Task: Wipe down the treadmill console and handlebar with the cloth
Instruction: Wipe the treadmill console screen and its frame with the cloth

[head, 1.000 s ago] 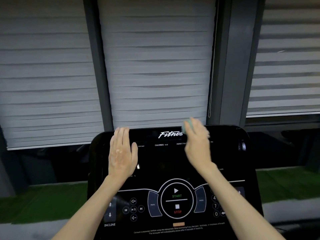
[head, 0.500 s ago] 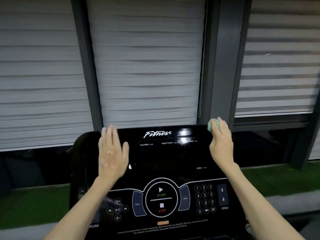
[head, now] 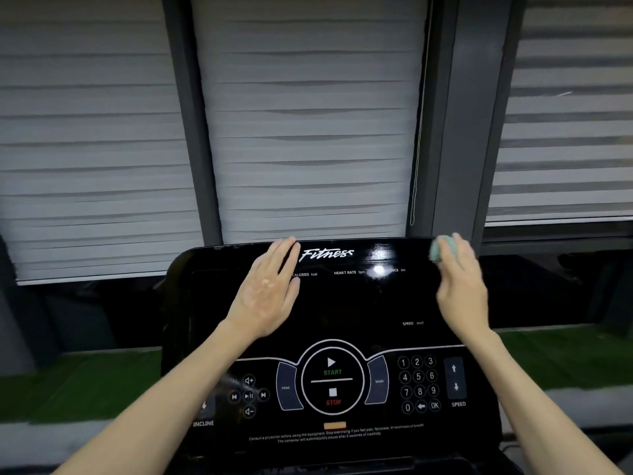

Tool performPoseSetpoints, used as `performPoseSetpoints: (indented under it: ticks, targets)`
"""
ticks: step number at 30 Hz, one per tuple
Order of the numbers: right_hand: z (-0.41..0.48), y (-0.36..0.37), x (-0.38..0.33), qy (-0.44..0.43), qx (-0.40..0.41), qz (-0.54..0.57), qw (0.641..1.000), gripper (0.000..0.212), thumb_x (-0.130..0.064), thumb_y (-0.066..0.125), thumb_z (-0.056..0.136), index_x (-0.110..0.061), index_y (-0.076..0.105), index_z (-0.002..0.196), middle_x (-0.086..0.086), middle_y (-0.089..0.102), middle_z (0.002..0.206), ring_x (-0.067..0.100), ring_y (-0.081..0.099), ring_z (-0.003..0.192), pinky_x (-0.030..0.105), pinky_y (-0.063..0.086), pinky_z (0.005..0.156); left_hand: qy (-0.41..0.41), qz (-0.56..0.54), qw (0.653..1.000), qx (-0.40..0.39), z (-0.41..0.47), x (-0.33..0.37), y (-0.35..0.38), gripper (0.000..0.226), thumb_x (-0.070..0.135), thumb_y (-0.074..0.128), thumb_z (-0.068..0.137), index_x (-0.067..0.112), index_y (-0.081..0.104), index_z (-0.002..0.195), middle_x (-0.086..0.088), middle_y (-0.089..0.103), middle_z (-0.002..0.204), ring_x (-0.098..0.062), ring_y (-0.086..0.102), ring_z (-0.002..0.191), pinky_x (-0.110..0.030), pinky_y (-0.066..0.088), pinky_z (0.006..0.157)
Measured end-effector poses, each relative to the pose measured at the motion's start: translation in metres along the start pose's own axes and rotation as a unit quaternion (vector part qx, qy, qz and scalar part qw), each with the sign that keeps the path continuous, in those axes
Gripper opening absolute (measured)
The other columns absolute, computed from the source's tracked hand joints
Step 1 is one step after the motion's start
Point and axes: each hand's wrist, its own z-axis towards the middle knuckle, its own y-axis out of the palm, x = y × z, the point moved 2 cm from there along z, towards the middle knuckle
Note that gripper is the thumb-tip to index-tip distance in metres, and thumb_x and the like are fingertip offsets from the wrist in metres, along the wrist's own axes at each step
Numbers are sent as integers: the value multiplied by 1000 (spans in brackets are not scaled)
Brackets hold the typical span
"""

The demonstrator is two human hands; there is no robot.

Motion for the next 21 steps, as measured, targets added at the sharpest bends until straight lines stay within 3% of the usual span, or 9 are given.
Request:
performPoseSetpoints:
  ticks: [2, 5, 9, 14, 16, 19, 21]
  targets:
    - [-7, 0, 1, 65, 26, 0, 998, 50, 6, 46, 95, -6, 43, 143, 19, 32, 153, 37, 26, 142, 58, 32, 110, 41, 14, 999, -14, 10, -8, -11, 53, 29, 36, 97, -1, 46, 139, -15, 47, 141, -32, 45, 130, -43, 35, 111]
    - [-12, 10, -18, 60, 36, 2, 998, 47, 7, 46, 95, 0, 43, 141, 23, 32, 152, 43, 26, 141, 58, 28, 111, 104, 31, 993, -36, 27, -22, -23, 51, 29, 36, 97, 1, 45, 140, -14, 48, 140, -29, 44, 129, -40, 32, 113]
    - [-31, 35, -69, -27, 4, 4, 1000, 62, 15, 51, 86, -5, 42, 144, 23, 34, 151, 42, 27, 141, 54, 21, 113, 145, 50, 984, -93, 39, -28, -21, 60, 37, 26, 100, 2, 34, 147, -11, 41, 149, -24, 37, 137, -32, 17, 116]
    - [-90, 69, -135, -153, -81, 4, 985, 74, 12, 43, 78, -9, 33, 148, 14, 25, 157, 33, 16, 146, 50, 17, 117, 132, 58, 985, -95, 37, -25, -14, 64, 41, 27, 97, 1, 37, 145, -14, 49, 142, -28, 47, 128, -36, 26, 110]
    - [-117, 75, -142, -207, -119, -7, 971, 78, 9, 41, 73, -11, 30, 148, 12, 25, 157, 32, 19, 146, 48, 21, 116, 141, 70, 984, -85, 36, -25, -12, 64, 41, 28, 97, 0, 36, 145, -14, 49, 141, -29, 49, 126, -36, 26, 108]
    - [-137, 69, -127, -296, -178, -21, 938, 88, 16, 54, 68, -14, 33, 147, 10, 28, 156, 30, 25, 144, 42, 20, 116, 149, 75, 983, -82, 36, -27, -12, 63, 40, 24, 98, 1, 33, 147, -13, 47, 143, -28, 47, 127, -35, 24, 108]
    - [-124, 54, -113, -292, -188, -25, 937, 91, 19, 60, 65, -15, 36, 146, 9, 30, 155, 27, 27, 143, 38, 20, 116, 166, 78, 980, -82, 36, -31, -15, 62, 38, 23, 99, 1, 31, 148, -12, 44, 146, -27, 43, 131, -35, 24, 110]
